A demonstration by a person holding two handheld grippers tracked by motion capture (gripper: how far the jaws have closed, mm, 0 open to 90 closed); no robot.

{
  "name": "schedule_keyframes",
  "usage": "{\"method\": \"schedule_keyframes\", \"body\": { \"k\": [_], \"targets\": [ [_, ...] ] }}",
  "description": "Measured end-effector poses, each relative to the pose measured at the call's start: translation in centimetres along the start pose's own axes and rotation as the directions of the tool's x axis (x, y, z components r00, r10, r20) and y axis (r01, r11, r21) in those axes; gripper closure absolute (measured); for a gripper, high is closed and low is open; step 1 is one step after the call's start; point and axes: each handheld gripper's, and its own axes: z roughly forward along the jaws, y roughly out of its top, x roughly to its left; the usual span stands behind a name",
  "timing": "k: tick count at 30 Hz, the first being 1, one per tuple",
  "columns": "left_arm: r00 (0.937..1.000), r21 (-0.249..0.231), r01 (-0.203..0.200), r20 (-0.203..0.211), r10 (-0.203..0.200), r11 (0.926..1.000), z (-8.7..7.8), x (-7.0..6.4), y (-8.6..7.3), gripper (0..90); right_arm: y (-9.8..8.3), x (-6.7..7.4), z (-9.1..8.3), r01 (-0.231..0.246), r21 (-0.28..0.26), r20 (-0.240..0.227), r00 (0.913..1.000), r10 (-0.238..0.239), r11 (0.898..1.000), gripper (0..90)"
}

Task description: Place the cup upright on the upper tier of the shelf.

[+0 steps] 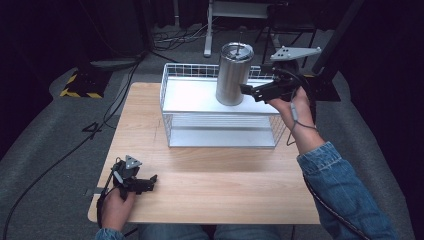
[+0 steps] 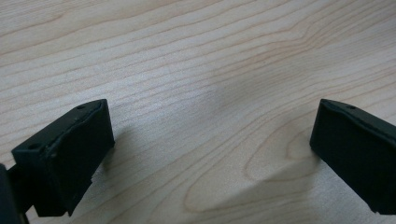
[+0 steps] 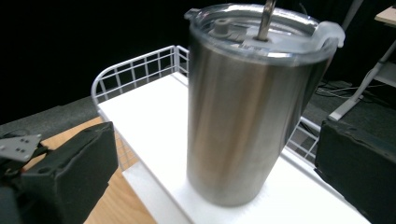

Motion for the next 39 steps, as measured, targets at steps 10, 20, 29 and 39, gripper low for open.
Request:
{"method": "schedule_keyframes", "body": {
  "k": [10, 20, 29, 39],
  "targets": [
    [1.0000, 0.000, 0.000, 0.000, 0.000, 1.0000, 0.0, 0.0, 0.0, 0.1, -1.8, 1.1, -2.8, 0.015, 0.012, -0.025, 0.9996, -0.015, 1.000, 0.0],
    [1.0000, 0.000, 0.000, 0.000, 0.000, 1.0000, 0.0, 0.0, 0.0, 0.1, -4.5, 1.9, -4.7, 0.022, 0.039, -0.040, 0.9990, -0.020, 0.999, 0.0],
    [1.0000, -0.001, 0.001, 0.000, -0.001, 1.0000, 0.0, 0.0, 0.0, 0.0, -7.5, 2.9, -5.6, 0.038, 0.063, -0.043, 0.9984, -0.035, 0.997, 0.0],
    [1.0000, -0.001, 0.000, 0.000, 0.000, 1.0000, 0.0, 0.0, 0.0, 0.0, -11.9, 3.6, -5.6, -0.001, 0.095, -0.062, 0.9981, 0.007, 0.995, 0.0]
  ]
}}
